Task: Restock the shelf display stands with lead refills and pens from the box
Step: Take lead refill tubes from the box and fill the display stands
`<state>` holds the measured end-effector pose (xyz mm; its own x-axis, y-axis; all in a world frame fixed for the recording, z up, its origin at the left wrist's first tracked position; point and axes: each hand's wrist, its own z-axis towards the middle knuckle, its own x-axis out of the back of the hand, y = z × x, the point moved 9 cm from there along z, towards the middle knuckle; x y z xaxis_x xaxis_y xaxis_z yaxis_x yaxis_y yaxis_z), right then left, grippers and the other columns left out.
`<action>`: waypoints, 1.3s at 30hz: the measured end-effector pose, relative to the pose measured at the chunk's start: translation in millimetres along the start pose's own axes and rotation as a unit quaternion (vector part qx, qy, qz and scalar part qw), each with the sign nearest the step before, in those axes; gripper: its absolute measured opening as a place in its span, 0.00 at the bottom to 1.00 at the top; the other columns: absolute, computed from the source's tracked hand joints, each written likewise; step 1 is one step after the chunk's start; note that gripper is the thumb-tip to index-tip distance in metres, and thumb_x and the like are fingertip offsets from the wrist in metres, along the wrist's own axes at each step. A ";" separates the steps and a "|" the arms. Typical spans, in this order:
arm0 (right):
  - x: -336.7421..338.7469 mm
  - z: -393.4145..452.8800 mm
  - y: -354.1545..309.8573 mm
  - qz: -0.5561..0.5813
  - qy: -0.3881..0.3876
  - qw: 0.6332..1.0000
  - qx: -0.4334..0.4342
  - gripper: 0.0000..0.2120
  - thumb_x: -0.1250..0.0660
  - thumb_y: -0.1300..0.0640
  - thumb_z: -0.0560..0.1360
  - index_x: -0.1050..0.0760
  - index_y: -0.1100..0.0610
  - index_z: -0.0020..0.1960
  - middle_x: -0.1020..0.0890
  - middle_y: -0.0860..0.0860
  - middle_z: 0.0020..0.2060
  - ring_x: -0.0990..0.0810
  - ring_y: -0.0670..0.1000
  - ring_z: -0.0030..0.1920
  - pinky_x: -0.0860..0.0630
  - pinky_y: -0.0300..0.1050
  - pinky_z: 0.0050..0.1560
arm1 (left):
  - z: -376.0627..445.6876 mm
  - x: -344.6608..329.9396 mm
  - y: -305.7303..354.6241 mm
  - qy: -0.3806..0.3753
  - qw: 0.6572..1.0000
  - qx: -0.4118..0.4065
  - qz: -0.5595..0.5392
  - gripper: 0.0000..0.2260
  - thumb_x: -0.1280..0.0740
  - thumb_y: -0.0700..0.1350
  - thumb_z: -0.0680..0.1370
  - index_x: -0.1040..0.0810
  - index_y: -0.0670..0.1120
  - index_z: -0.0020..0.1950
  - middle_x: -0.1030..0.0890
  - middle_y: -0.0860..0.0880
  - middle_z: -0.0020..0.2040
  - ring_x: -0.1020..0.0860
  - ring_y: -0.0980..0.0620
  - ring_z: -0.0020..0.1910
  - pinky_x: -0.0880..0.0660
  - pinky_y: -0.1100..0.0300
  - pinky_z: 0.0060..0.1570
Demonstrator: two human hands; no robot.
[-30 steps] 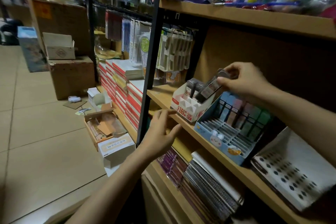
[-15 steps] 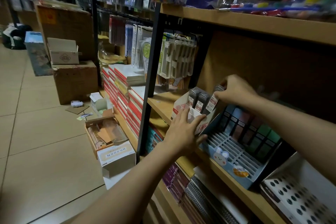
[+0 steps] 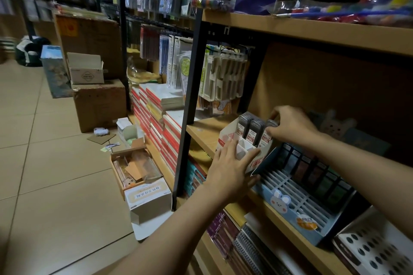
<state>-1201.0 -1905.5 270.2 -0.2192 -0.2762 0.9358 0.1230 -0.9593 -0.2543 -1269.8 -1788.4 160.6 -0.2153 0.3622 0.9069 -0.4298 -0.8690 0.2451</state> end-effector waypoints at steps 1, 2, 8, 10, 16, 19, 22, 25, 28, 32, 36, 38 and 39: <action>-1.9 -1.3 0.6 0.003 0.007 1.000 0.002 0.08 0.27 0.62 0.72 0.23 0.56 0.49 0.20 0.50 0.39 0.19 0.49 0.39 0.18 0.46 0.38 | 0.2 -1.1 -0.5 -0.004 1.000 0.002 -0.001 0.32 0.40 0.63 0.78 0.51 0.60 0.77 0.54 0.40 0.79 0.55 0.40 0.78 0.51 0.44 0.75; -3.3 -1.9 1.5 0.004 0.017 1.000 0.007 0.08 0.27 0.62 0.71 0.22 0.56 0.49 0.19 0.52 0.40 0.18 0.49 0.39 0.18 0.46 0.38 | 0.7 -2.1 -1.4 -0.006 1.000 0.005 -0.004 0.32 0.39 0.63 0.78 0.52 0.61 0.77 0.54 0.40 0.79 0.56 0.40 0.78 0.52 0.44 0.75; -13.6 -5.2 4.8 -0.030 0.066 0.997 0.021 0.09 0.27 0.61 0.71 0.19 0.56 0.51 0.18 0.52 0.45 0.20 0.51 0.42 0.20 0.47 0.39 | 0.4 -5.3 -3.1 -0.002 1.000 0.002 -0.008 0.33 0.39 0.63 0.77 0.52 0.61 0.77 0.55 0.41 0.79 0.56 0.40 0.78 0.54 0.43 0.75; -11.3 -4.2 4.0 -0.018 0.086 0.996 0.028 0.12 0.27 0.61 0.71 0.20 0.55 0.54 0.21 0.53 0.48 0.21 0.52 0.43 0.25 0.43 0.38 | -0.3 -5.0 -3.6 -0.004 1.000 0.003 -0.004 0.33 0.39 0.63 0.77 0.52 0.61 0.77 0.55 0.41 0.79 0.56 0.40 0.78 0.54 0.43 0.75; -6.1 -7.0 4.1 -0.083 0.062 0.994 0.022 0.09 0.35 0.55 0.78 0.18 0.57 0.52 0.23 0.55 0.52 0.23 0.54 0.48 0.21 0.51 0.47 | -7.4 4.2 3.7 -0.033 0.998 0.012 -0.060 0.34 0.37 0.59 0.78 0.54 0.61 0.78 0.61 0.46 0.79 0.60 0.44 0.78 0.55 0.44 0.76; 8.2 -33.1 -13.8 -0.070 0.103 0.988 0.088 0.14 0.37 0.58 0.78 0.22 0.58 0.62 0.29 0.56 0.62 0.29 0.58 0.63 0.28 0.55 0.63 | -42.1 17.7 5.3 0.061 0.980 0.012 -0.190 0.30 0.34 0.51 0.77 0.44 0.62 0.75 0.55 0.54 0.79 0.53 0.50 0.78 0.43 0.48 0.74; 17.9 -95.6 -43.5 0.014 0.177 0.960 0.215 0.10 0.34 0.66 0.75 0.20 0.60 0.55 0.25 0.55 0.56 0.28 0.53 0.58 0.26 0.48 0.58 | -105.1 9.8 -8.8 0.144 0.945 0.056 -0.288 0.18 0.37 0.51 0.77 0.32 0.62 0.67 0.38 0.61 0.72 0.39 0.59 0.73 0.32 0.52 0.68; -20.0 -165.3 -64.9 0.142 0.109 0.947 0.266 0.07 0.32 0.65 0.73 0.20 0.57 0.49 0.22 0.51 0.50 0.23 0.46 0.51 0.24 0.38 0.51 | -183.0 -26.7 -35.5 0.201 0.896 0.161 -0.362 0.08 0.36 0.47 0.78 0.25 0.60 0.55 0.25 0.61 0.55 0.25 0.59 0.57 0.26 0.61 0.54; -117.9 -226.3 -86.5 0.148 -0.092 0.944 0.281 0.05 0.31 0.59 0.74 0.19 0.54 0.49 0.19 0.48 0.44 0.20 0.45 0.44 0.23 0.41 0.45 | -270.2 -99.3 -65.5 0.161 0.846 0.336 -0.382 0.07 0.33 0.40 0.77 0.21 0.51 0.50 0.19 0.53 0.48 0.21 0.55 0.49 0.24 0.58 0.49; -264.2 -308.1 -74.0 0.081 -0.358 0.908 0.204 0.13 0.28 0.52 0.74 0.20 0.51 0.58 0.17 0.47 0.52 0.19 0.45 0.51 0.23 0.37 0.51 | -379.5 -191.0 -79.2 0.023 0.776 0.516 -0.362 0.06 0.33 0.39 0.77 0.24 0.48 0.51 0.18 0.49 0.49 0.21 0.53 0.47 0.25 0.64 0.44; -357.1 -369.3 -28.2 0.081 -0.444 0.890 0.070 0.17 0.26 0.52 0.73 0.22 0.54 0.60 0.17 0.51 0.55 0.19 0.48 0.52 0.24 0.39 0.52 | -461.1 -241.0 -71.3 -0.036 0.718 0.596 -0.358 0.06 0.30 0.40 0.75 0.21 0.43 0.52 0.17 0.44 0.50 0.20 0.46 0.52 0.23 0.51 0.55; -385.3 -388.2 -10.1 0.080 -0.455 0.887 0.021 0.19 0.26 0.52 0.73 0.23 0.55 0.62 0.19 0.54 0.56 0.20 0.51 0.54 0.25 0.41 0.51 | -489.9 -251.5 -70.0 -0.050 0.704 0.624 -0.336 0.09 0.28 0.40 0.75 0.20 0.42 0.54 0.17 0.45 0.51 0.20 0.47 0.53 0.23 0.53 0.55; -396.3 -394.9 -3.9 0.079 -0.458 0.885 0.007 0.20 0.25 0.53 0.73 0.24 0.56 0.62 0.20 0.55 0.58 0.20 0.52 0.54 0.25 0.41 0.52 | -499.4 -256.7 -69.0 -0.063 0.699 0.630 -0.333 0.10 0.28 0.40 0.74 0.20 0.41 0.54 0.18 0.46 0.51 0.20 0.47 0.54 0.23 0.55 0.55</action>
<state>-1496.9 -1815.8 -196.1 0.6785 -0.2368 0.6954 0.0958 -0.9100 -0.4034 -1622.8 -1653.1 -260.4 -0.2222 0.8640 0.4519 0.7329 -0.1576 0.6618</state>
